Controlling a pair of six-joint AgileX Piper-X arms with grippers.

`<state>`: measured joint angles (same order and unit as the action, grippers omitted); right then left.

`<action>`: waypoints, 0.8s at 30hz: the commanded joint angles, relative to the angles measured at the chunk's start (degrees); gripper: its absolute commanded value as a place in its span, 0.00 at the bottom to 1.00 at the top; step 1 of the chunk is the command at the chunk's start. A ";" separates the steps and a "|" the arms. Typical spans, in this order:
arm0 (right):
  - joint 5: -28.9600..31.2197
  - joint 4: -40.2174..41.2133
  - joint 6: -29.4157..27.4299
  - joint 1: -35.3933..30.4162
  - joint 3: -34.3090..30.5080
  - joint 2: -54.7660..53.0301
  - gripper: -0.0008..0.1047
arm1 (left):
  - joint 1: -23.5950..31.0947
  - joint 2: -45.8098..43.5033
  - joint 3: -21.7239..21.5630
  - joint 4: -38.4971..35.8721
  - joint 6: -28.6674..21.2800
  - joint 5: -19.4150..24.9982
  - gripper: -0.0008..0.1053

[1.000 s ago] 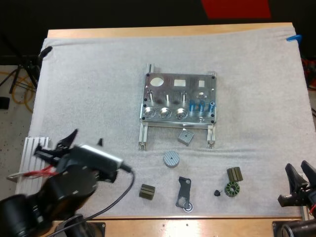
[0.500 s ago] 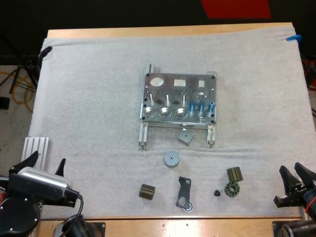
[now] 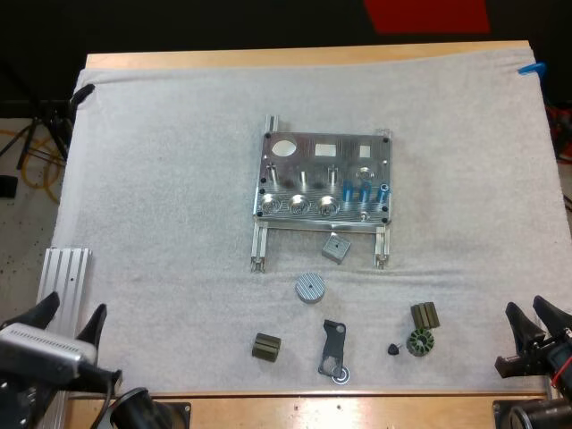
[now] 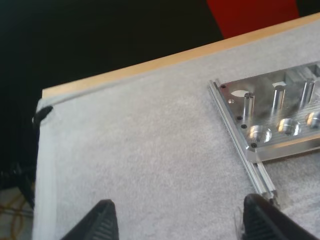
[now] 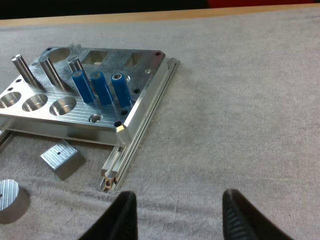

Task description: Load cells from right to left

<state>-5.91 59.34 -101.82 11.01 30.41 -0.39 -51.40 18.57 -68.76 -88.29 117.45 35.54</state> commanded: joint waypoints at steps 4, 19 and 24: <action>-0.31 0.02 -0.86 -0.14 0.14 -2.62 0.39 | 9.84 -4.08 -0.29 -1.69 -2.88 -5.00 0.52; -0.31 0.02 -0.86 -0.14 0.14 -2.62 0.39 | 45.12 -26.80 -0.56 -0.97 -22.48 -16.10 0.52; -0.31 0.02 0.19 -0.14 0.14 -2.50 0.39 | 48.07 -27.54 0.02 0.17 -22.55 -17.60 0.52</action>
<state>-5.91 59.34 -101.60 11.01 30.41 -0.39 -3.42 -1.40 -69.51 -88.25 94.91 18.50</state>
